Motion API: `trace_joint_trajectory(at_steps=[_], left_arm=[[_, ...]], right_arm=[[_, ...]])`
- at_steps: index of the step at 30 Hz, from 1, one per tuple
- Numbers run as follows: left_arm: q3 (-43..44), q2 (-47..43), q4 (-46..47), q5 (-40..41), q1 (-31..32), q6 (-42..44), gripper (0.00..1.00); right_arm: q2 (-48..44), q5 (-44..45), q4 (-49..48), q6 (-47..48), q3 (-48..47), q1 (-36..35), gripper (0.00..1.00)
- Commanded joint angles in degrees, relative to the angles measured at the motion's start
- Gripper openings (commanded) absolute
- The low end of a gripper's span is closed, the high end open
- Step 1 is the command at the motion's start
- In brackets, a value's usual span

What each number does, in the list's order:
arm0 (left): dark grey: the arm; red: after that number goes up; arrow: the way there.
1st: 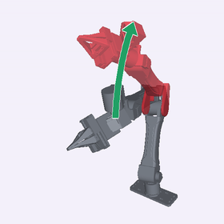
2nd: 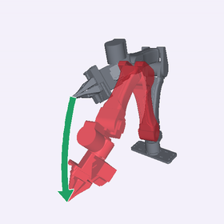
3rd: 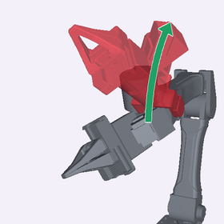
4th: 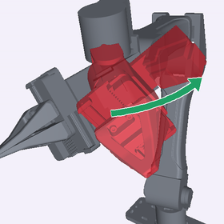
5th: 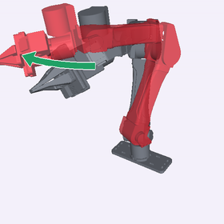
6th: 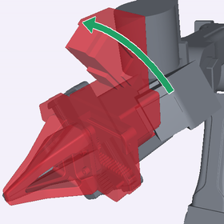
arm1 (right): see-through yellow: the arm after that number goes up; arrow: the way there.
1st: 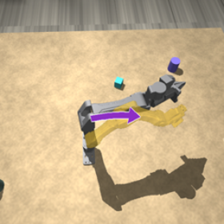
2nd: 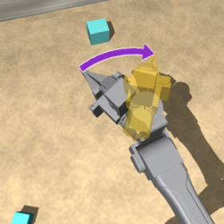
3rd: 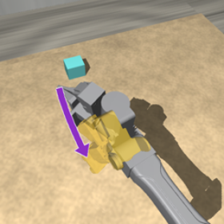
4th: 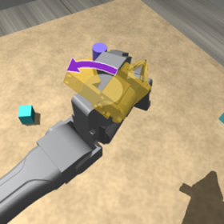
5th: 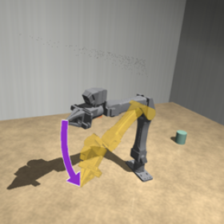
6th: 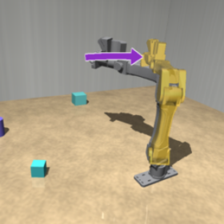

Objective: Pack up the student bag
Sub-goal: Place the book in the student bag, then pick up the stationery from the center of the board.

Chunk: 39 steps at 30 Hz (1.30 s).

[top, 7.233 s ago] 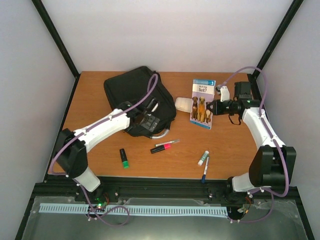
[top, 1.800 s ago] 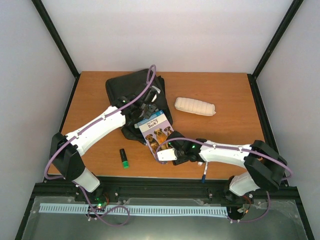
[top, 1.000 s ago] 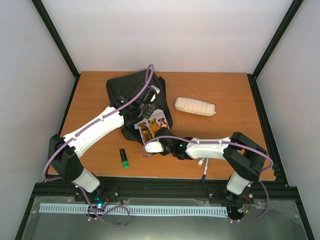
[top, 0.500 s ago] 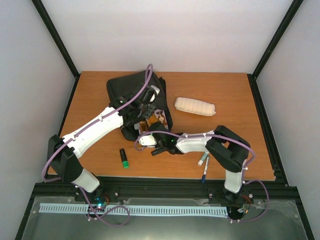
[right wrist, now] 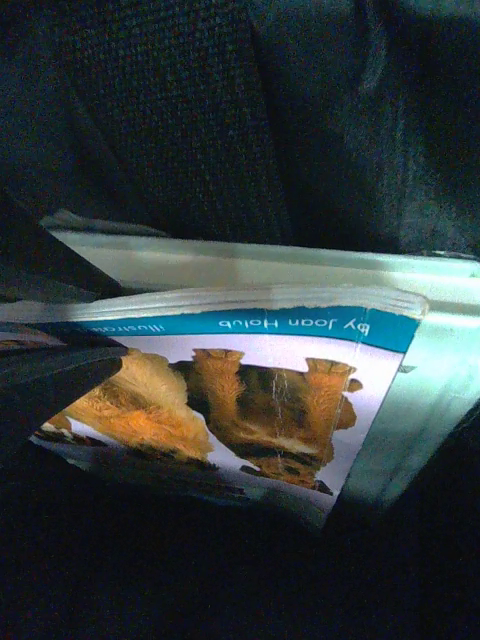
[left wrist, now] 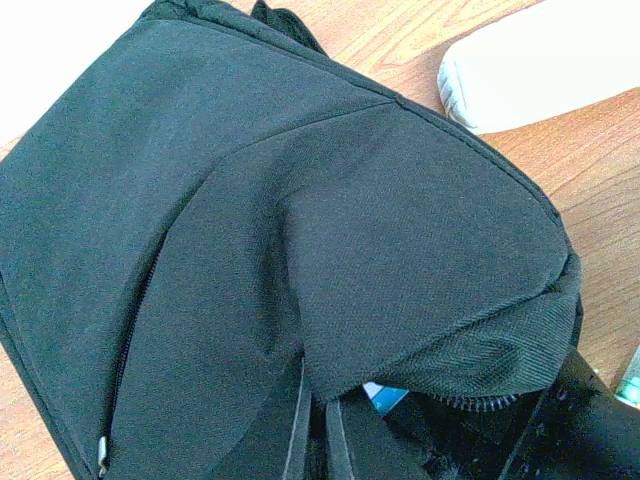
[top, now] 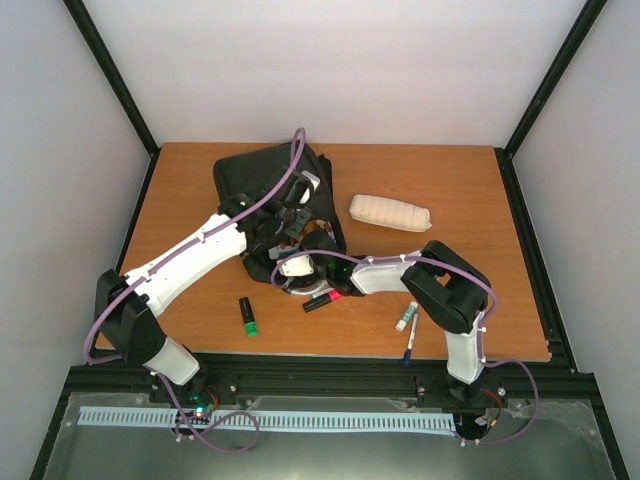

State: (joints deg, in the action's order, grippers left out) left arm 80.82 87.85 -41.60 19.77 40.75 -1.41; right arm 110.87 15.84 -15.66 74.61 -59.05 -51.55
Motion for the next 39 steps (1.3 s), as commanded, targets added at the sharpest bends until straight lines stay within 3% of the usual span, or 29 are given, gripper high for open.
trace_joint_trajectory(at_steps=[1, 9, 14, 17, 25, 29, 33, 39], left_arm=[[1.62, -3.10, 3.63, -1.24, 0.03, -1.25, 0.01], [1.53, -3.06, 3.64, -1.23, -0.03, -1.23, 0.01], [1.54, -3.09, 3.48, -1.62, 0.03, -1.35, 0.01], [1.36, -3.34, 3.54, -2.05, 0.03, -1.57, 0.01], [1.45, -2.72, 2.92, -1.73, 0.02, -1.71, 0.01], [1.62, -2.16, 2.53, -2.25, -0.02, -1.97, 0.01], [1.95, -1.71, 2.29, -2.53, -0.02, -2.19, 0.01], [1.98, -0.83, 1.91, -2.35, 0.02, -2.24, 0.01]], right_arm=[[1.92, -2.87, -4.36, 5.26, -0.84, 0.87, 0.09], [0.02, -6.59, 1.33, 2.43, -2.81, 1.26, 0.11], [-7.10, -12.17, 13.08, -5.53, -1.92, 1.10, 0.34], [-12.41, -15.31, 18.64, -10.53, -0.26, 1.02, 0.41], [-30.13, -21.16, 31.93, -20.85, 10.82, 3.30, 0.38], [-36.71, -30.90, 39.73, -25.23, 12.81, 15.45, 0.37], [-39.13, -35.95, 44.74, -22.58, 11.92, 29.90, 0.37], [-30.78, -37.68, 48.30, -18.73, 4.24, 47.45, 0.36]])
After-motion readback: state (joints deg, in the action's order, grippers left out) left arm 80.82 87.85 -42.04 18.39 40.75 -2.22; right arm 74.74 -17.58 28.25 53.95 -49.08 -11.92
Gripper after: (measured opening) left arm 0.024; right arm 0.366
